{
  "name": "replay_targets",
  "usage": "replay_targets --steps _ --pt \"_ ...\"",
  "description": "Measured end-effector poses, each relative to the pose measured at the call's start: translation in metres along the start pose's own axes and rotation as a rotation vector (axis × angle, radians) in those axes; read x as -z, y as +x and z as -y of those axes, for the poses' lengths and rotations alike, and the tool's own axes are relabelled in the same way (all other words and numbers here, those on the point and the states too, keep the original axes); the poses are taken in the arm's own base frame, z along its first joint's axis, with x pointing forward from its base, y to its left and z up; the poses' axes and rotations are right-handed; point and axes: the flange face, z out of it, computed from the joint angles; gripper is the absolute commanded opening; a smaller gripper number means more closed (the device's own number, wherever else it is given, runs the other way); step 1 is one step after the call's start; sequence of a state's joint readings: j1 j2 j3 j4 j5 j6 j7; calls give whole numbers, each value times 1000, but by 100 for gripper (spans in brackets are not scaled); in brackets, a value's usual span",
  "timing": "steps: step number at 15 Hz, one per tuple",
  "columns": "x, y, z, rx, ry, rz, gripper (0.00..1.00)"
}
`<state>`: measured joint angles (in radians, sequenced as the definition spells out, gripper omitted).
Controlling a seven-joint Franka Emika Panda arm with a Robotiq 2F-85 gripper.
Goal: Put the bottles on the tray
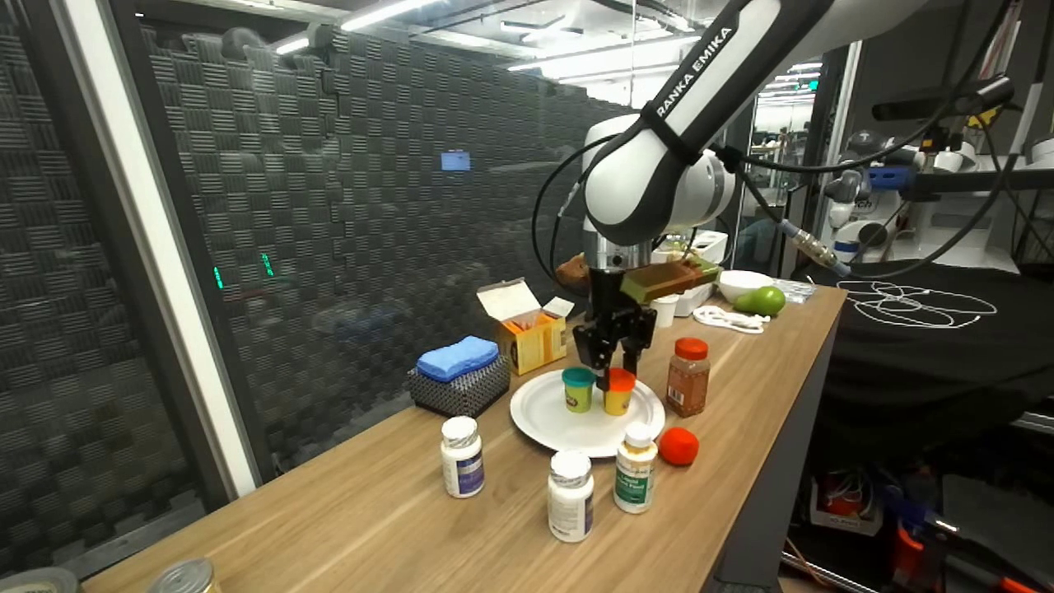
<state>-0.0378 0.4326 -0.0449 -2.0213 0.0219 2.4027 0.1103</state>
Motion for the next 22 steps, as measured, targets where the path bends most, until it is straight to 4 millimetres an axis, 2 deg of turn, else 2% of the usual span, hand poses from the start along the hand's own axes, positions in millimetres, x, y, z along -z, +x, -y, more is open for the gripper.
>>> replay_targets --steps 1,3,5,8,12,14,16,19,22 --pt "-1 -1 0 10 -10 1 78" --pt "-2 -1 0 22 -19 -2 83" --pt "-1 0 0 35 -29 -14 99" --pt "13 2 2 50 -32 -44 100" --pt "64 -5 7 28 -23 -114 100" --pt "88 -16 0 -47 -14 -143 100" --pt "103 -31 -15 -137 -24 -162 100" --pt "108 -57 -37 -248 -62 -159 100" --pt "96 -77 -48 -313 -104 -115 100"
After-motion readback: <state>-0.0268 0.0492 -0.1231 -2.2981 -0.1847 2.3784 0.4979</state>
